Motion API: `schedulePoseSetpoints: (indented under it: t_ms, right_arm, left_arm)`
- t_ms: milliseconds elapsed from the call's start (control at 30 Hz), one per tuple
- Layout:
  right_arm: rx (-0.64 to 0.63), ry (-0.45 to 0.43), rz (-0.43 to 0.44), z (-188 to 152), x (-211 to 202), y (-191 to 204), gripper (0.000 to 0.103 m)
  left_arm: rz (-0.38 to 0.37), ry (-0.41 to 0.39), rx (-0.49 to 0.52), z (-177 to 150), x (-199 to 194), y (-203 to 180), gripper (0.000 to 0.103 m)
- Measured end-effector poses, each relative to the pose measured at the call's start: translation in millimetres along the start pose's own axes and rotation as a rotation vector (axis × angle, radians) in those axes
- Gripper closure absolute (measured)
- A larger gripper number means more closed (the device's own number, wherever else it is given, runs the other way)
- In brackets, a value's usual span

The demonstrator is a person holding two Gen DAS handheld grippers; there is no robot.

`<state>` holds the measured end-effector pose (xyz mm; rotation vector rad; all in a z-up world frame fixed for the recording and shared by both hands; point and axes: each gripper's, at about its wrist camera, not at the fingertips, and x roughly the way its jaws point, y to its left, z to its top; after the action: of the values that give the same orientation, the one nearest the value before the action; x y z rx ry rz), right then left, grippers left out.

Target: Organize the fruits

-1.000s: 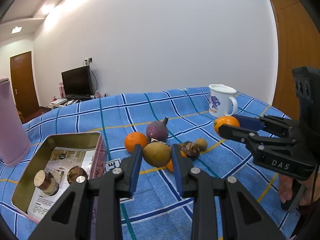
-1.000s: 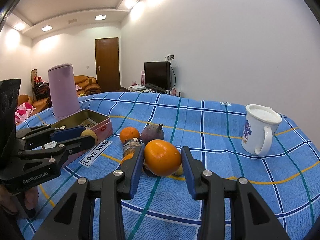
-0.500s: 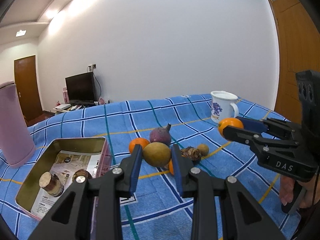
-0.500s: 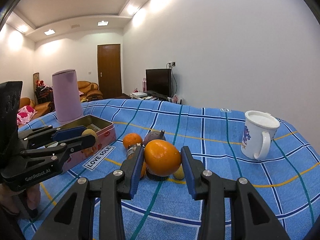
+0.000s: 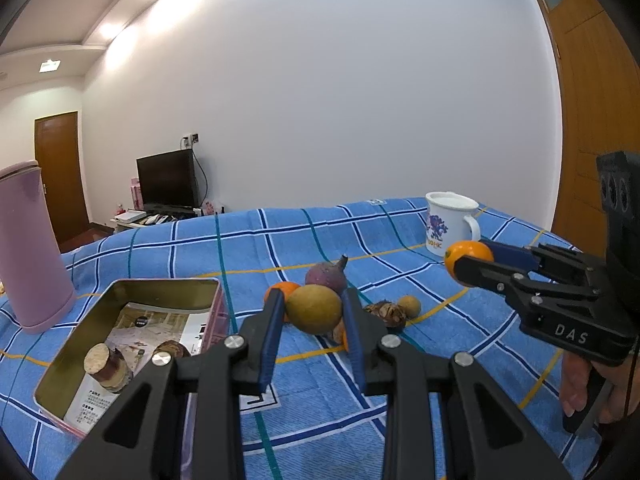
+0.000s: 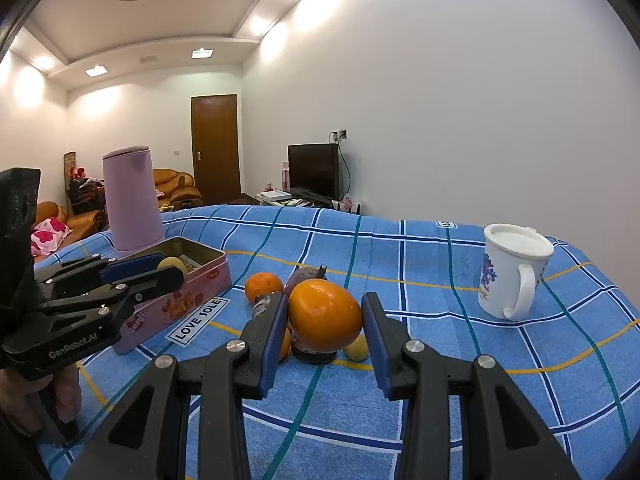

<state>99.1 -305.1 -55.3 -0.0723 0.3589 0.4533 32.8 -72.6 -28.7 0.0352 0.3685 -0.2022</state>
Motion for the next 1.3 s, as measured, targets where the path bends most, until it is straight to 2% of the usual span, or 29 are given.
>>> schedulePoseSetpoints:
  t_ms: [767, 1300]
  right_arm:
    - [-0.006, 0.014, 0.013, 3, 8, 16, 0.063]
    - [-0.040, 0.029, 0.053, 6, 20, 43, 0.063]
  left_arm:
    - [-0.005, 0.021, -0.029, 0, 2, 6, 0.072]
    - [0.029, 0.053, -0.066, -5, -1, 28, 0.072]
